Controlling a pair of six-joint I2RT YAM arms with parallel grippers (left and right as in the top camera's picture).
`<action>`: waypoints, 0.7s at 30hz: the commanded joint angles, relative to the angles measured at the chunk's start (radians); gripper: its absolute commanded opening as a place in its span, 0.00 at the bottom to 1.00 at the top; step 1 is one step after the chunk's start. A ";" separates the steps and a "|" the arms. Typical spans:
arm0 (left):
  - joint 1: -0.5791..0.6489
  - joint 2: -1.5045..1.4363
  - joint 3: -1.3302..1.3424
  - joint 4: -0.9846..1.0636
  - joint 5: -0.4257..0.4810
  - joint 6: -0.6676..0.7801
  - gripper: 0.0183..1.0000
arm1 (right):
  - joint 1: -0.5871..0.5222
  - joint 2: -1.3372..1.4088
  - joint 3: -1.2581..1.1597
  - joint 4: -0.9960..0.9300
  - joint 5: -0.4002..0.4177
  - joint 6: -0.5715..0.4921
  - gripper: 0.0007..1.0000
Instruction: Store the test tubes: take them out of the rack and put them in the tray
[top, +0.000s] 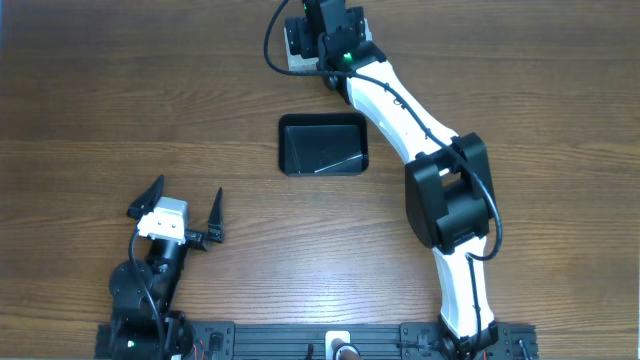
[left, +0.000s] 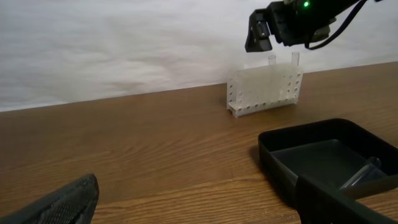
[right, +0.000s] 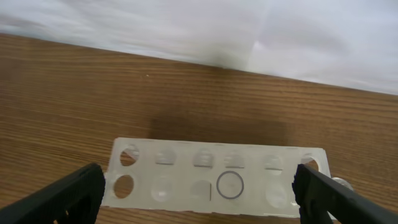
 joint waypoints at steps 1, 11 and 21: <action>0.006 -0.008 -0.005 -0.001 0.013 0.013 1.00 | 0.004 0.036 0.028 0.021 0.038 0.013 0.94; 0.006 -0.008 -0.005 -0.001 0.013 0.013 1.00 | 0.003 0.082 0.028 0.066 0.071 0.028 0.87; 0.006 -0.008 -0.005 -0.001 0.013 0.013 1.00 | -0.003 0.103 0.028 0.082 0.076 0.027 0.76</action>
